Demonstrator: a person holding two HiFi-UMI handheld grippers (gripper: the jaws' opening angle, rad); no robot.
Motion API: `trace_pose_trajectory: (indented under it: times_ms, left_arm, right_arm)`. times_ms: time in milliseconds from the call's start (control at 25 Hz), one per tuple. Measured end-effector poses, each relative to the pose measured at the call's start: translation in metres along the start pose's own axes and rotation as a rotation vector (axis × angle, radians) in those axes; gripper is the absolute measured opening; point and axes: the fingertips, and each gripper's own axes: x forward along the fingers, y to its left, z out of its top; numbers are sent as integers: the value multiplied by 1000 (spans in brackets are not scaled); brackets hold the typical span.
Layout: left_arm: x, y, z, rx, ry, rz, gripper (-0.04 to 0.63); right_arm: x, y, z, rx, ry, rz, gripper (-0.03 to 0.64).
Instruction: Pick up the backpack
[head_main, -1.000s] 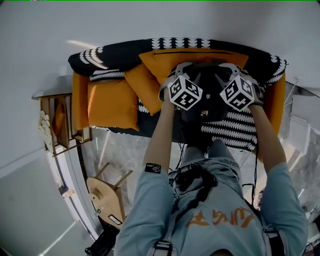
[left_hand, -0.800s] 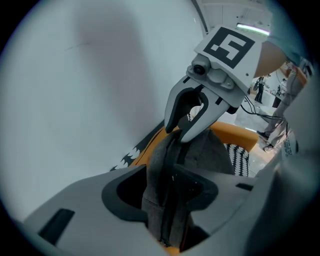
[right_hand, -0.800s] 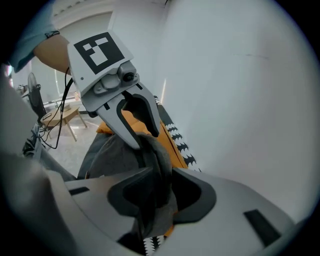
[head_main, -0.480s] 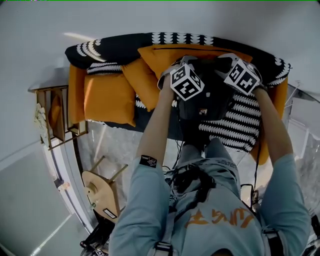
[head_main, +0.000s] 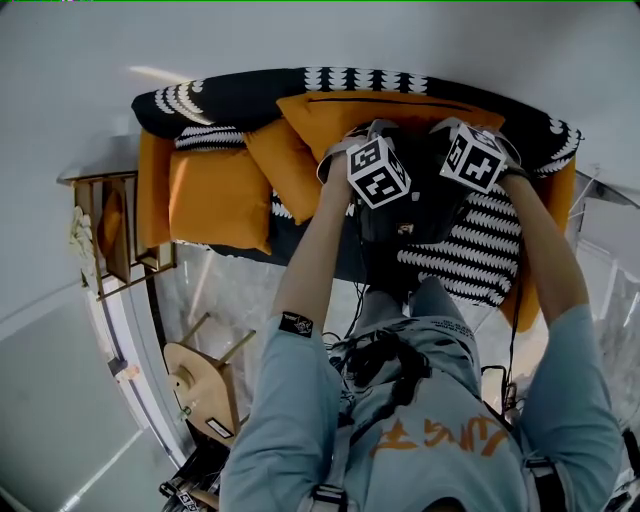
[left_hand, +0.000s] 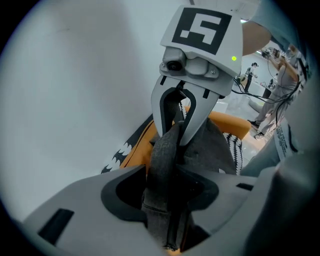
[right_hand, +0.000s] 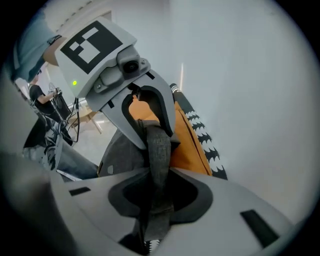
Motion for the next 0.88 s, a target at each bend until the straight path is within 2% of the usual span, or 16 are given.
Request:
trace_pose_trajectory:
  times_ms: [120,280,600,760,880]
  left_arm:
    - [-3,-11,0,56,16,19,167]
    - [-11,-28,1,105,24,55,128]
    - [-57,-63,0,142,64,49,100]
    - [-82,-91,-1,175,52,67,98]
    - [-99,-114,0,216,44,49,94]
  right_arm:
    - [-6,10,3,-59,16,-39,87]
    - [-17,27,3,-67,-3,-87,80]
    - [-47,74,22,-129,-6,-121,69]
    - [-63,107,26,-201,11,-184,66]
    - [-73,130,29,-189,29,-237,61]
